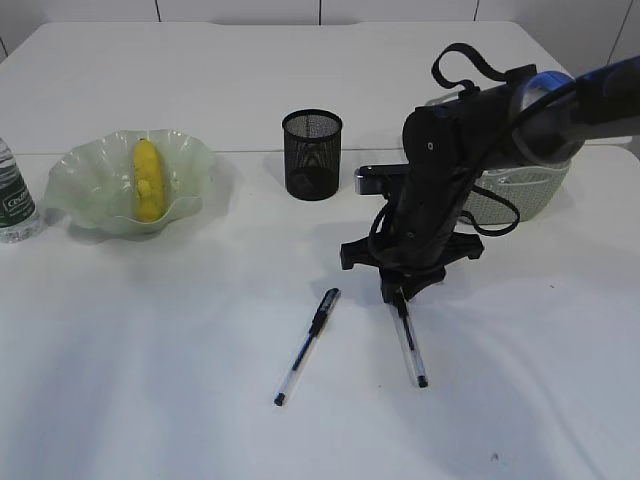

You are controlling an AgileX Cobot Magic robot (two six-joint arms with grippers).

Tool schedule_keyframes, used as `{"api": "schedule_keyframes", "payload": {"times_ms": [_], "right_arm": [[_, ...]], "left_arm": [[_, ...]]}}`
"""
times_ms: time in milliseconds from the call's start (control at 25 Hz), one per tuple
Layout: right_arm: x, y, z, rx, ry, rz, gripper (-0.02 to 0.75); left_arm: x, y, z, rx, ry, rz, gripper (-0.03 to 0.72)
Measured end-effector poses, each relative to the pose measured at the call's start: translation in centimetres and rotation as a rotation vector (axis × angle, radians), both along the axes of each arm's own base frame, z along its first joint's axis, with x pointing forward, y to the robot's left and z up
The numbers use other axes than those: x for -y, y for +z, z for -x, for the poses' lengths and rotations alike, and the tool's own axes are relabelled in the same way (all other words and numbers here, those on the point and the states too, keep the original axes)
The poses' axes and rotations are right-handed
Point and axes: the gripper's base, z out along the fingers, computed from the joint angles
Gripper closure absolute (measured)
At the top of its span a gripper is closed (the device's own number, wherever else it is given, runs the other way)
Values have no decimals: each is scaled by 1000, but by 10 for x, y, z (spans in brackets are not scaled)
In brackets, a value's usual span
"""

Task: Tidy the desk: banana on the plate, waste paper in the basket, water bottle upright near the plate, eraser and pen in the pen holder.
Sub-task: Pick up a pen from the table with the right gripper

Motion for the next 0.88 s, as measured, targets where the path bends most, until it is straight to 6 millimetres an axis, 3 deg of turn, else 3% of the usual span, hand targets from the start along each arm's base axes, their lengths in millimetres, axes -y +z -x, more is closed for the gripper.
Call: {"api": "schedule_keyframes", "payload": {"times_ms": [160,520,760,880], "right_arm": [[1,-8,2,-44,3,23,549],[-2,-5,-5,-39,3,20,552],[-4,0,-10,-17,3,11,683],[-4,0,-10,-20,3,12,699]], "left_arm": [[0,0,0,0,0,0,445],[0,0,0,0,0,-2,445],[-1,0,0,-5,6,-2,445],[-1,-1,1,-10,12,-3,445]]}}
